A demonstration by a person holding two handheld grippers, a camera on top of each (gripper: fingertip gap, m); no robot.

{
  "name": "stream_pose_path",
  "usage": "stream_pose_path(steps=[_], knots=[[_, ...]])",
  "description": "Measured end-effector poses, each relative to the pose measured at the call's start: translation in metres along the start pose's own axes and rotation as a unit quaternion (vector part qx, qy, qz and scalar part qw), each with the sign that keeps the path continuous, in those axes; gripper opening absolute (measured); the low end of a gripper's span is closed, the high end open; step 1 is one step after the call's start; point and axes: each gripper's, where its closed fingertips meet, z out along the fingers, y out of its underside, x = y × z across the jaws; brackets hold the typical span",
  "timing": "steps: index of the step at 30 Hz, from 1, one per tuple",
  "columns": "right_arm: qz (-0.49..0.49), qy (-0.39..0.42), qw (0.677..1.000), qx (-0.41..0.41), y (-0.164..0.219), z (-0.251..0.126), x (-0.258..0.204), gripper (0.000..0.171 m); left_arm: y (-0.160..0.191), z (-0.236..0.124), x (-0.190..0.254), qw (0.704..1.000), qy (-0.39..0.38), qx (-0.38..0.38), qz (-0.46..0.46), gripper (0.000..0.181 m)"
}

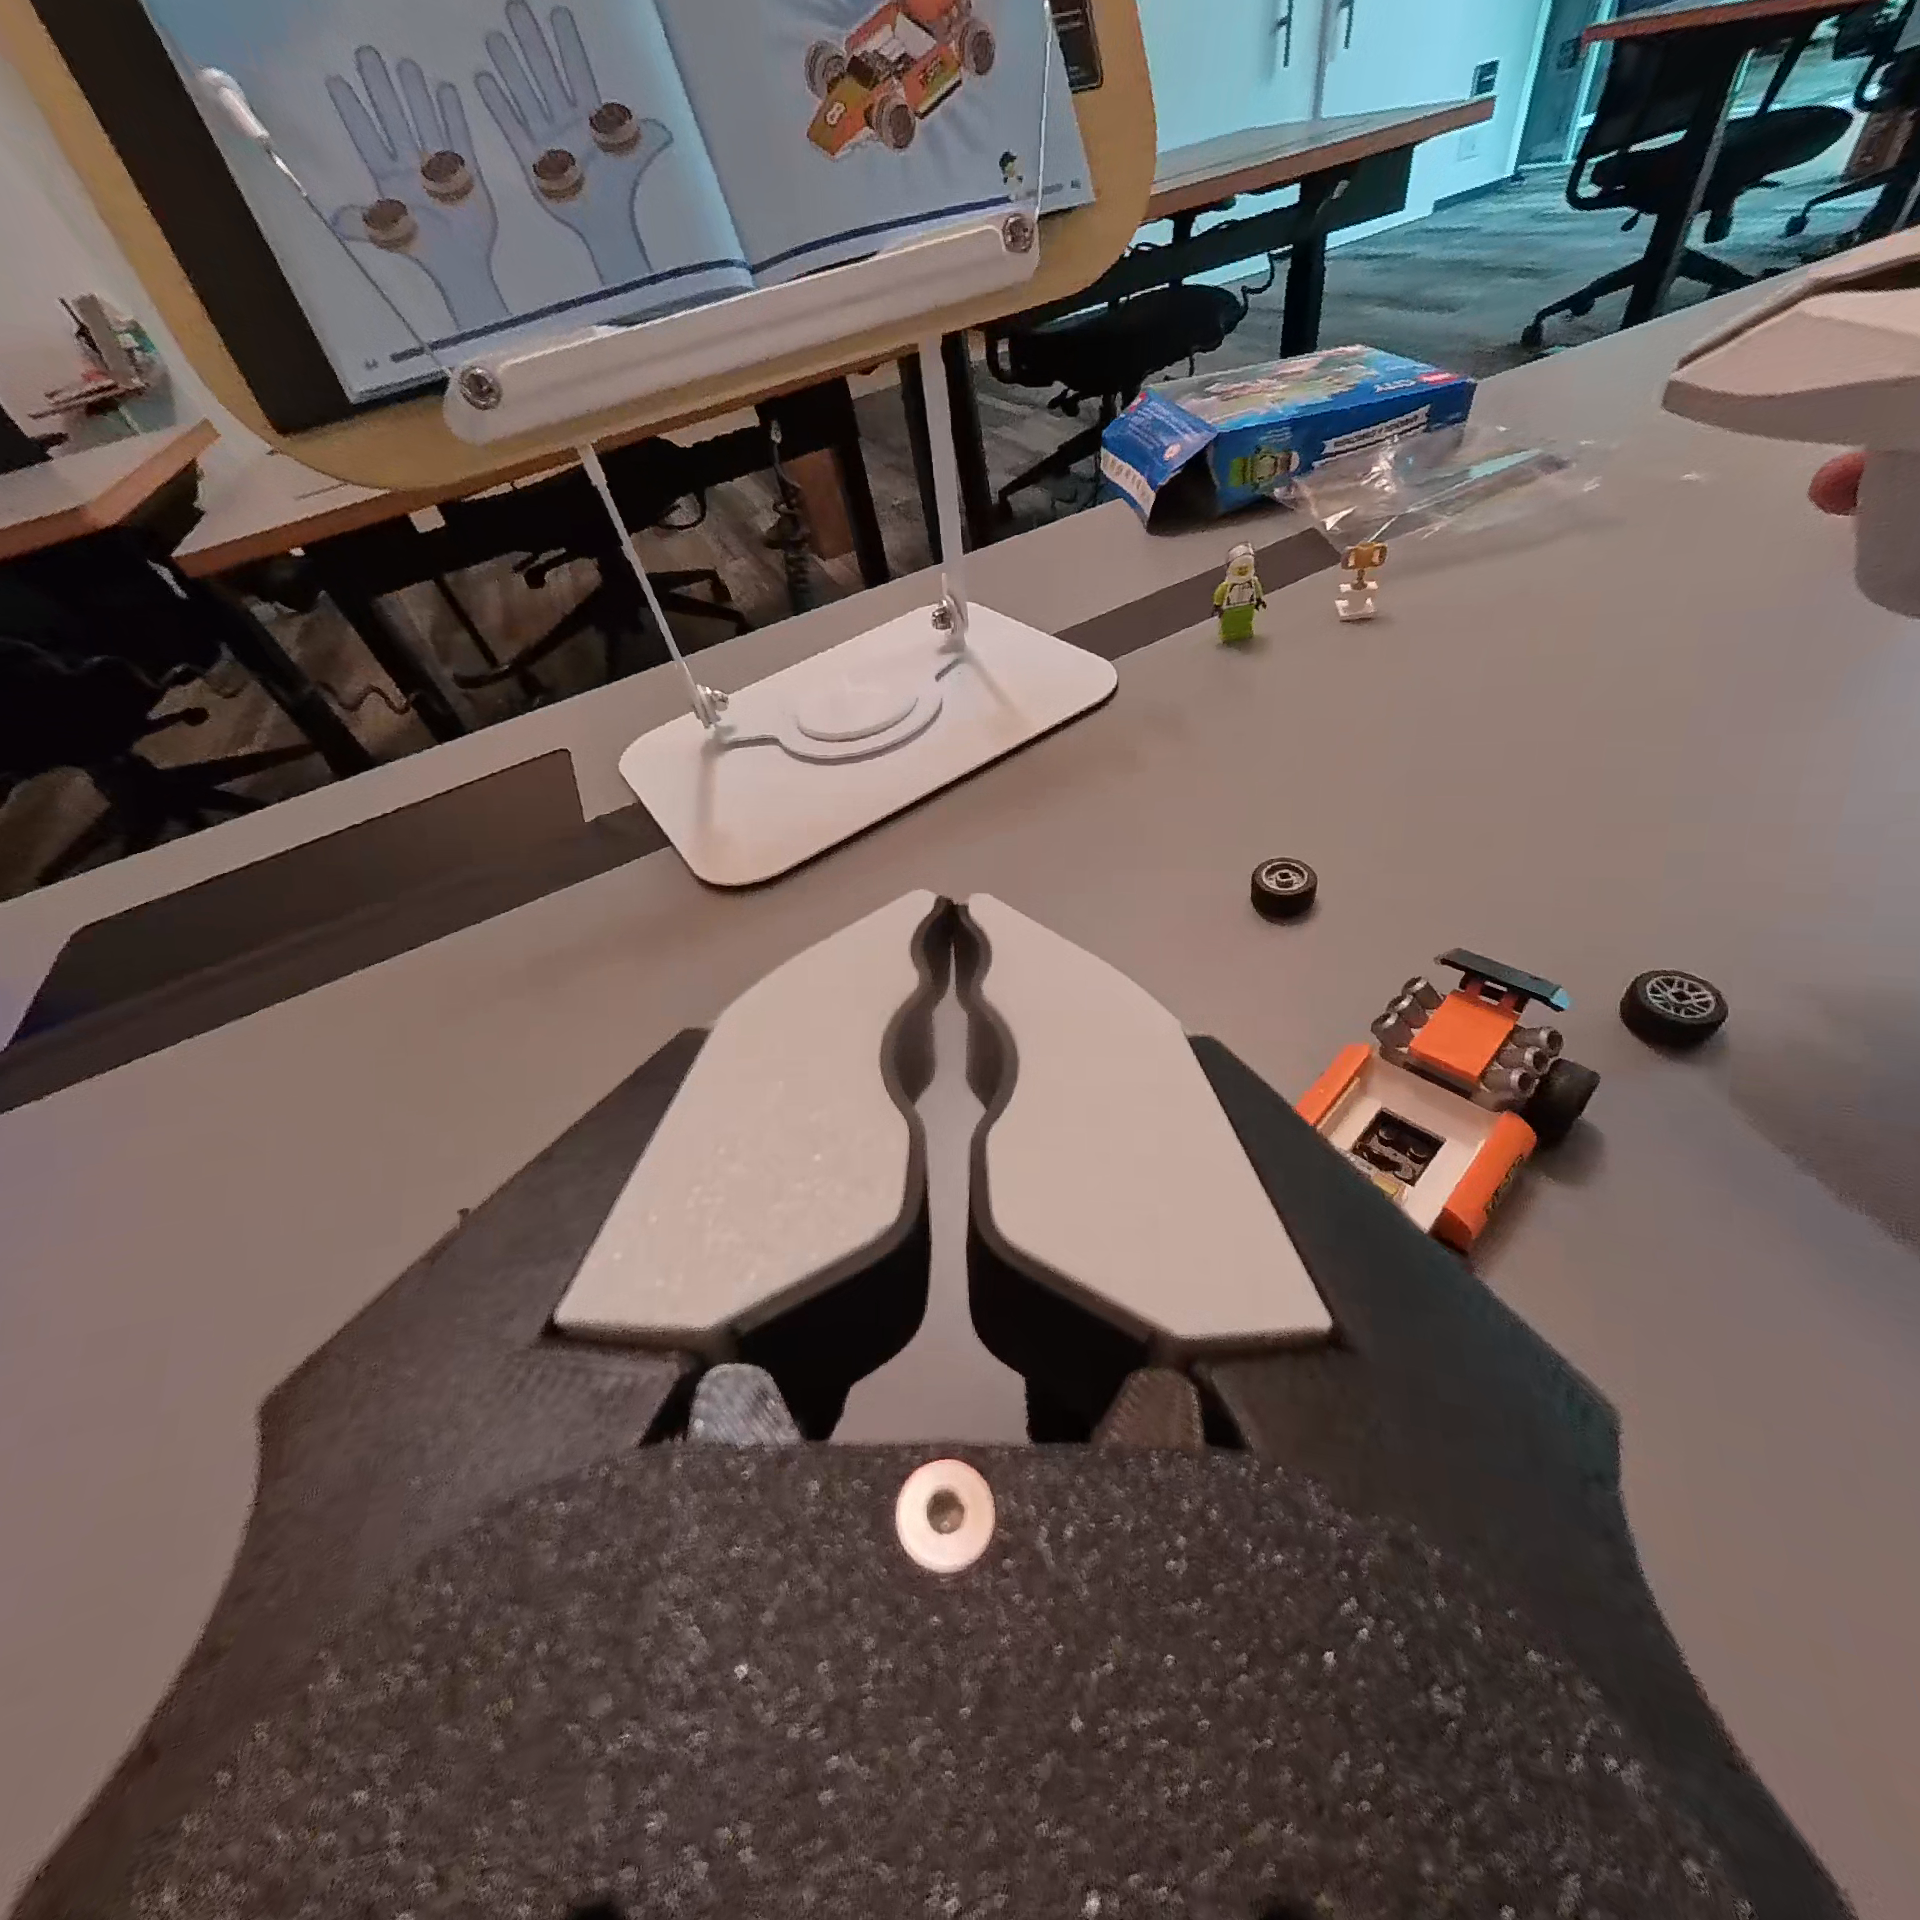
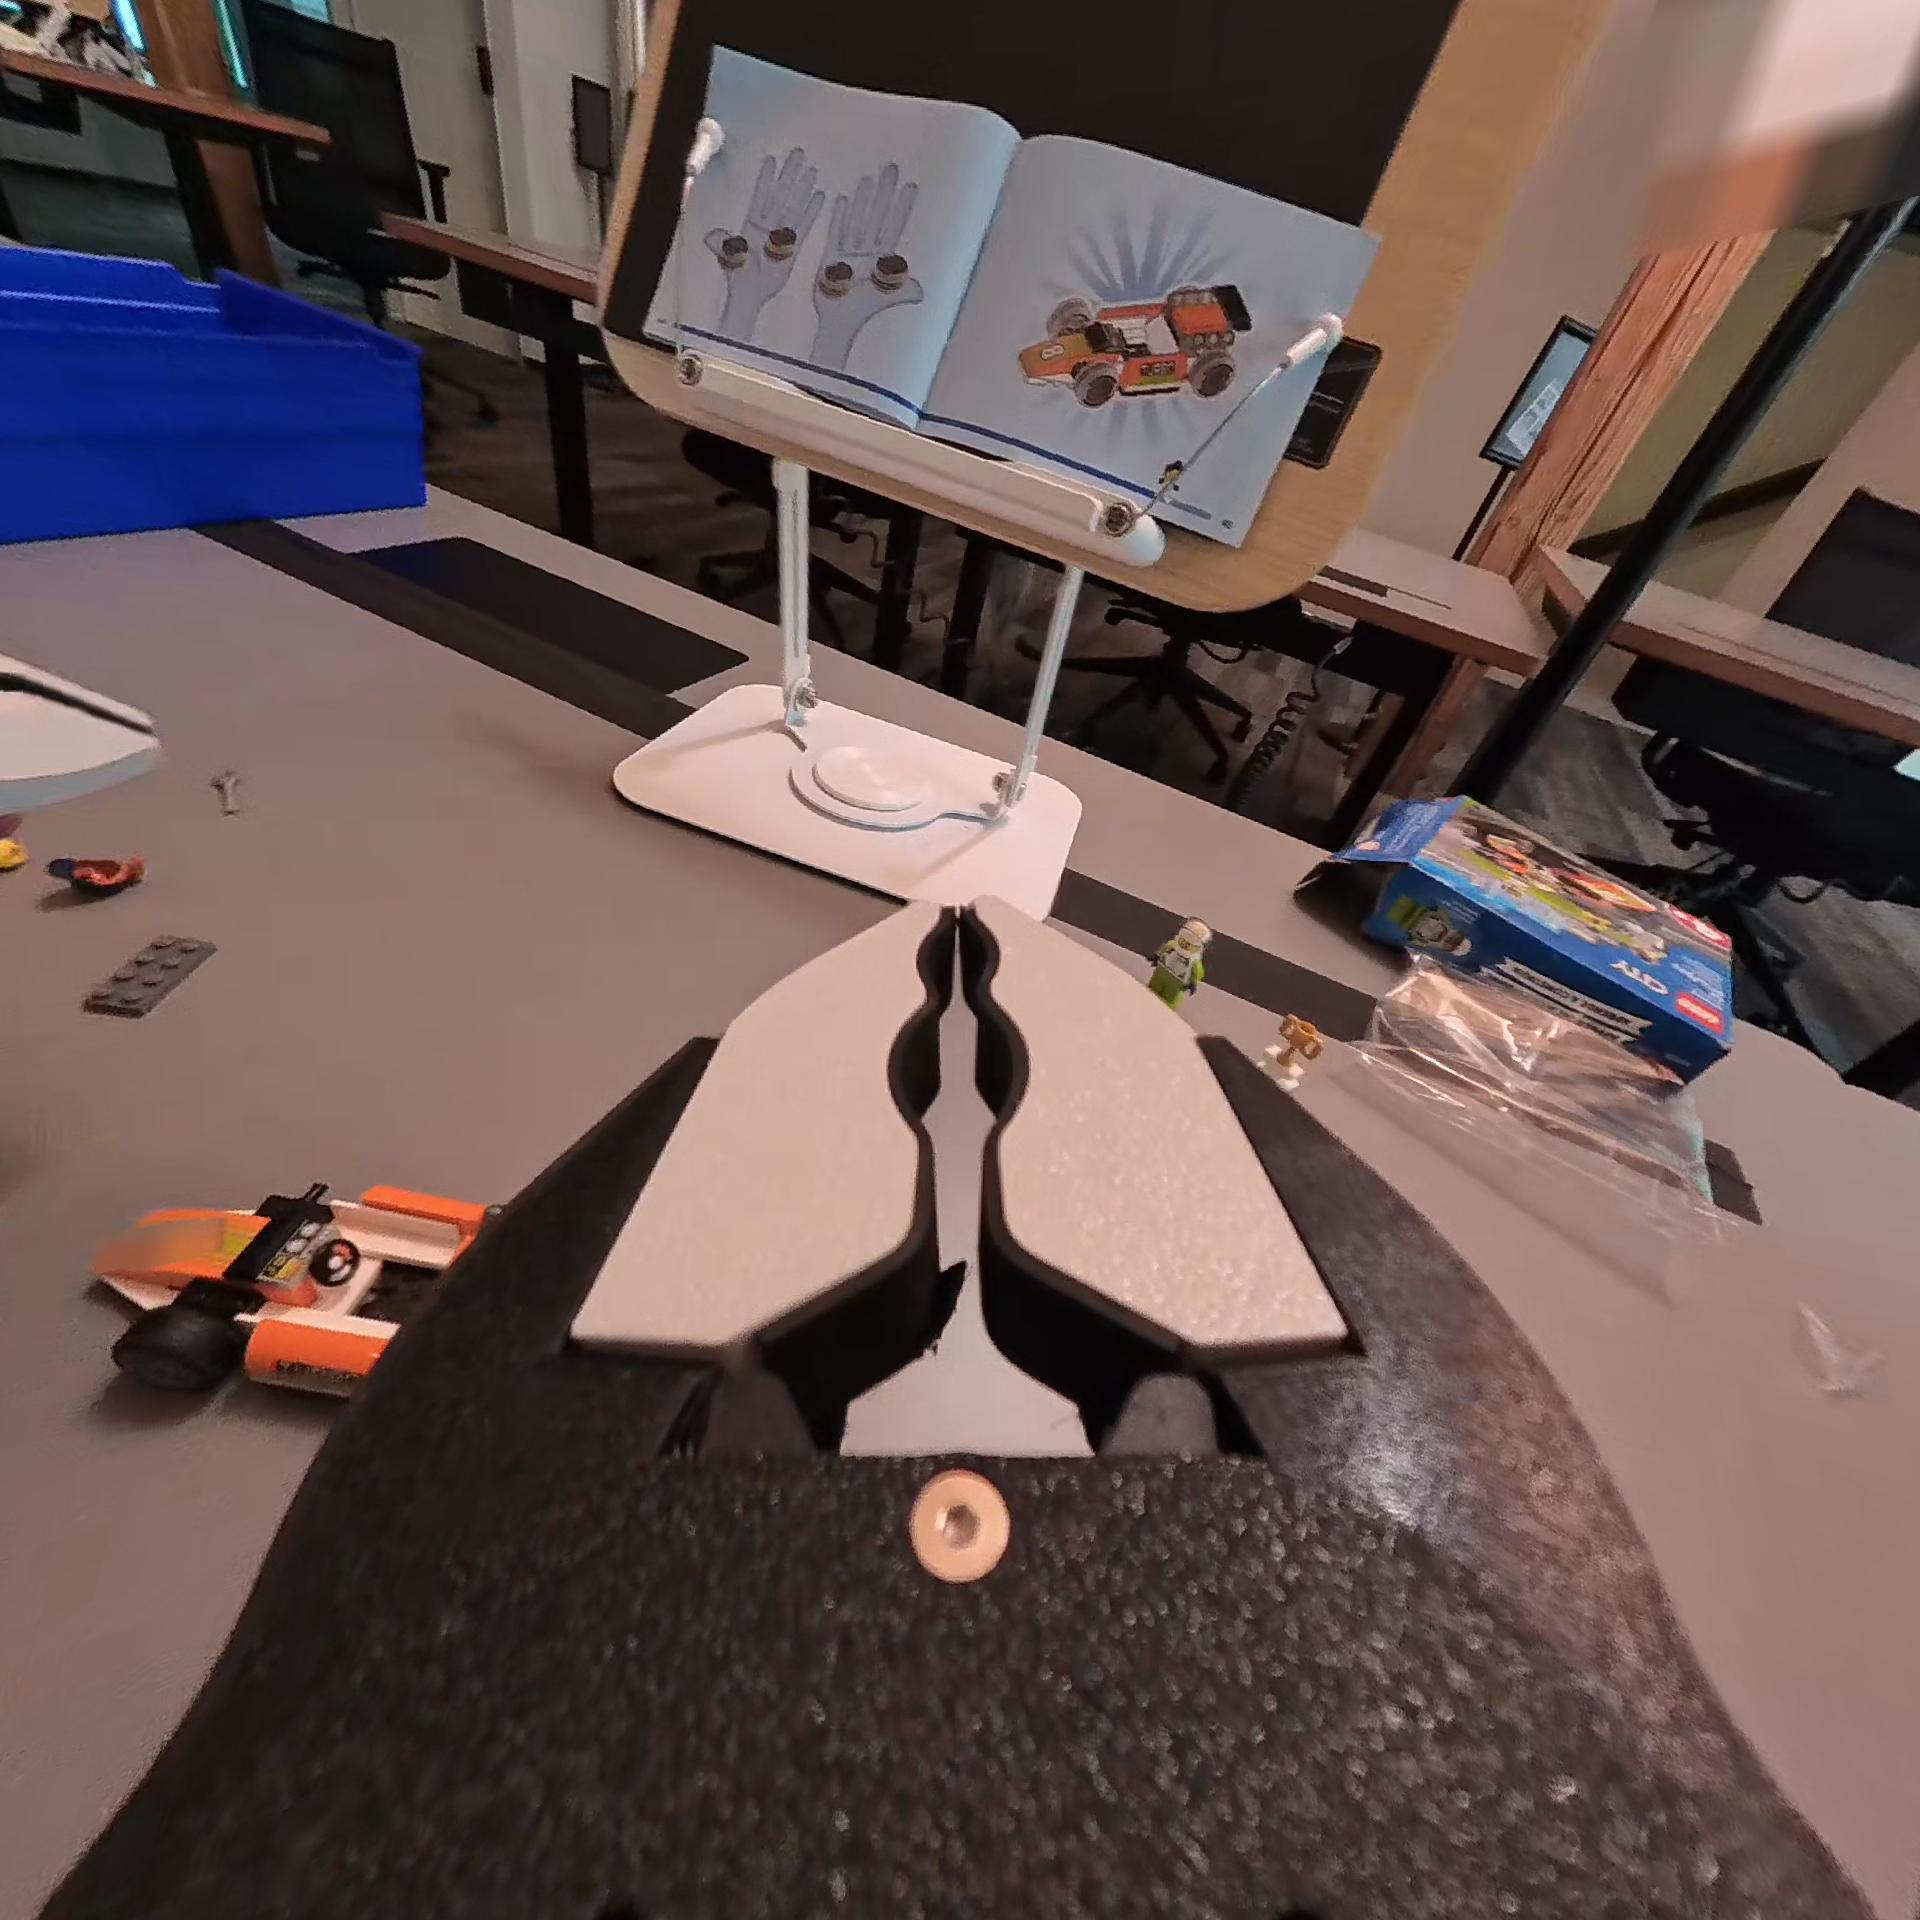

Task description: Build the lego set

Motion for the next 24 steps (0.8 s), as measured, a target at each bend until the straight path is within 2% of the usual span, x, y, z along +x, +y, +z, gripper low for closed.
stream_pose_path(steps=[4,8,16,21,24], knots=[[0.014,-0.020,1.000,-0.017,0.003,-0.006,-0.016,0.001,0.013,0.005,-0.005,0.999,-0.005,-0.024,-0.022,0.000],[0.029,-0.037,0.997,-0.064,0.026,-0.023,-0.039,0.001,0.027,-0.003,0.008,0.996,0.024,-0.062,-0.057,0.000],[0.031,-0.078,0.986,-0.143,0.057,-0.086,-0.087,0.000,0.036,-0.072,0.058,0.991,0.083,-0.093,-0.037,0.000],[0.028,-0.091,0.987,-0.126,0.068,-0.103,-0.093,0.000,0.068,-0.081,0.073,0.985,0.100,-0.141,-0.007,0.000],[0.034,-0.090,0.990,-0.107,0.066,-0.106,-0.092,0.000,0.071,-0.080,0.075,0.983,0.101,-0.151,0.004,0.000]])
